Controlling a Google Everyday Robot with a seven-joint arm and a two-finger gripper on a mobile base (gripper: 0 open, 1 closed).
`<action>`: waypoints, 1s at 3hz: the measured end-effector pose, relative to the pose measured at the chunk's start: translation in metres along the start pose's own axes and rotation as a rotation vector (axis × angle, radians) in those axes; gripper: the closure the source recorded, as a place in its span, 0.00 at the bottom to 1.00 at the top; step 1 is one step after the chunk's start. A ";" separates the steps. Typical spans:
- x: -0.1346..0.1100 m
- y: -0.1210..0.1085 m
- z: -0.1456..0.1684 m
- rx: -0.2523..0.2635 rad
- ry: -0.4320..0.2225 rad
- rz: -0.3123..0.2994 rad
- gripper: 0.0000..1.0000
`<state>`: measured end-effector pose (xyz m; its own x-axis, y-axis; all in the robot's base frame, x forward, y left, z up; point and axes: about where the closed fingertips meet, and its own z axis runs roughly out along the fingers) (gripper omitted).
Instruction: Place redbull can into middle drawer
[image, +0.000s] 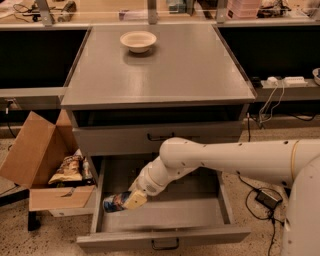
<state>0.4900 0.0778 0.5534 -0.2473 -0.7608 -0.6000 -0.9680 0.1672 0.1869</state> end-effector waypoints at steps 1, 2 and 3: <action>0.024 -0.007 0.031 0.068 0.009 0.135 1.00; 0.041 -0.019 0.050 0.104 -0.006 0.219 1.00; 0.053 -0.032 0.065 0.096 -0.032 0.270 0.83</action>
Offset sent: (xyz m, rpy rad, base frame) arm 0.0185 -0.0097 -0.0990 -0.0233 0.0778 -0.3460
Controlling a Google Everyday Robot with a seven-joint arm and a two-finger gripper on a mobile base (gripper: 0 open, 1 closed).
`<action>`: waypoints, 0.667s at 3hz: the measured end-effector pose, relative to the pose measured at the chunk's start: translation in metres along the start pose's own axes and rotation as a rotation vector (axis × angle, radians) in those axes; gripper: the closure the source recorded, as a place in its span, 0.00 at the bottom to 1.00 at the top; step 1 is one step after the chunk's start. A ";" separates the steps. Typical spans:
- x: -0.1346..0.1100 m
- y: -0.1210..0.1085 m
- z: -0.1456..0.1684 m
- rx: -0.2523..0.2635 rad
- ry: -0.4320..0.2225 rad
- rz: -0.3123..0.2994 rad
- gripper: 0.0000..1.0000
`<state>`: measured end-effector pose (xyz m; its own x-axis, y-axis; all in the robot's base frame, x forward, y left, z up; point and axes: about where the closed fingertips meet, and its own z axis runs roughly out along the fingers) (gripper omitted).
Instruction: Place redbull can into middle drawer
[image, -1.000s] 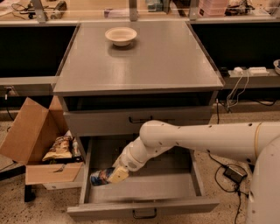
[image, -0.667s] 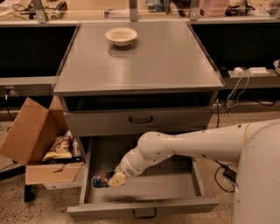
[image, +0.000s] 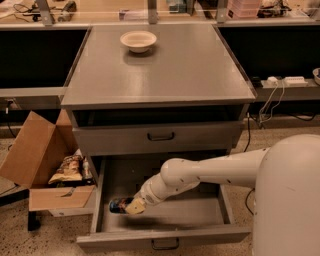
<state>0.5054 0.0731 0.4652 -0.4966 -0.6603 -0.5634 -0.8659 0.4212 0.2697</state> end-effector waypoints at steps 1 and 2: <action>0.009 -0.012 0.015 -0.028 -0.011 0.042 0.59; 0.022 -0.019 0.028 -0.055 -0.006 0.078 0.37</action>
Offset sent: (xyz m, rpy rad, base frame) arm 0.0099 -0.0135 -0.0647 0.0509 0.1350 -0.0521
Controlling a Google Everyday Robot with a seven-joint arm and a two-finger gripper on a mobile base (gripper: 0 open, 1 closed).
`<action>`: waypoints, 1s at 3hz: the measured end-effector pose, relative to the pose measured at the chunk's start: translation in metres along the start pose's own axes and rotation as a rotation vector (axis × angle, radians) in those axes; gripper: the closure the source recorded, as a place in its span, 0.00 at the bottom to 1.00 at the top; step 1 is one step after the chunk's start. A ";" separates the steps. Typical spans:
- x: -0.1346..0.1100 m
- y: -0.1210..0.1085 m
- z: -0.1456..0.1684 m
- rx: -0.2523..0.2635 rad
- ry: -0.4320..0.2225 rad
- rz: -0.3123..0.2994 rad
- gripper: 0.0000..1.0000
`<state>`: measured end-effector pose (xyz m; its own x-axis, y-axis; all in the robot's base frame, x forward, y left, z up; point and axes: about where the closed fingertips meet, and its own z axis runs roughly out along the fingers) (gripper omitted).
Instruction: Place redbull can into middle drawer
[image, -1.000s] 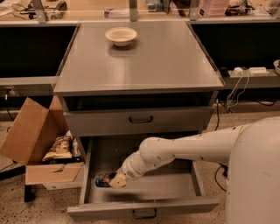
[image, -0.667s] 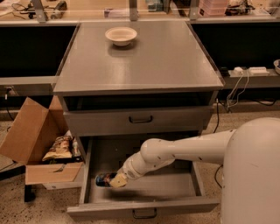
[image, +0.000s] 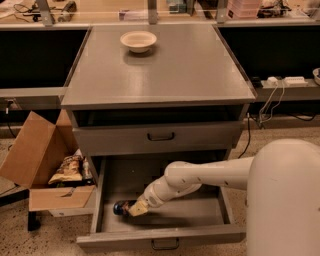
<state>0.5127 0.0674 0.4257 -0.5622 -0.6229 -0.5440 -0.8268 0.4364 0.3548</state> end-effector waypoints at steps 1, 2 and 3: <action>0.013 -0.009 0.015 -0.029 0.012 0.030 0.06; 0.015 -0.013 0.010 -0.032 -0.010 0.028 0.00; 0.001 -0.010 -0.012 -0.058 -0.105 -0.012 0.00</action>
Offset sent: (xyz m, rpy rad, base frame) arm 0.0080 -0.0204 -0.0164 0.0486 0.0175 -0.0199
